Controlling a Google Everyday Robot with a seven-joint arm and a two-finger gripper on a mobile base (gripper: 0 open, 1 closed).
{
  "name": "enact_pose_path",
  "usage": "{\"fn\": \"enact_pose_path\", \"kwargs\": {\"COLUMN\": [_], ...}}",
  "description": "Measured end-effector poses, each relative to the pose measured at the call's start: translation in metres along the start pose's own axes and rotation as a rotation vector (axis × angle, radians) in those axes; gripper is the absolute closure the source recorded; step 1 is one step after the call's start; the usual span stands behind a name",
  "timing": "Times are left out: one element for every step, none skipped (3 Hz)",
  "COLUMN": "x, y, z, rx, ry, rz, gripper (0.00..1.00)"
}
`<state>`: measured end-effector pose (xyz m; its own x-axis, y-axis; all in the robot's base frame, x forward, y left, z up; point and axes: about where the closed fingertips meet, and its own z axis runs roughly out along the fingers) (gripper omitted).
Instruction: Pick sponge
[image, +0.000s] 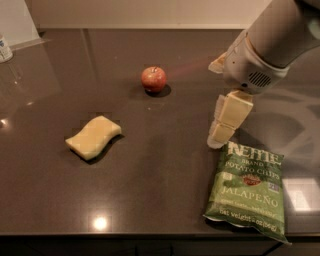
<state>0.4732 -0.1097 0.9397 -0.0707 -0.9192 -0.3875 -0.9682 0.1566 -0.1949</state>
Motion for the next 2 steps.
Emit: {"fn": "enact_pose_path", "kwargs": {"x": [-0.035, -0.066], "y": [-0.001, -0.002], "z": [0.033, 0.065], "rx": [-0.032, -0.079], "ry": [-0.080, -0.152], "rz": [-0.041, -0.064], "gripper": [0.00, 0.00]}}
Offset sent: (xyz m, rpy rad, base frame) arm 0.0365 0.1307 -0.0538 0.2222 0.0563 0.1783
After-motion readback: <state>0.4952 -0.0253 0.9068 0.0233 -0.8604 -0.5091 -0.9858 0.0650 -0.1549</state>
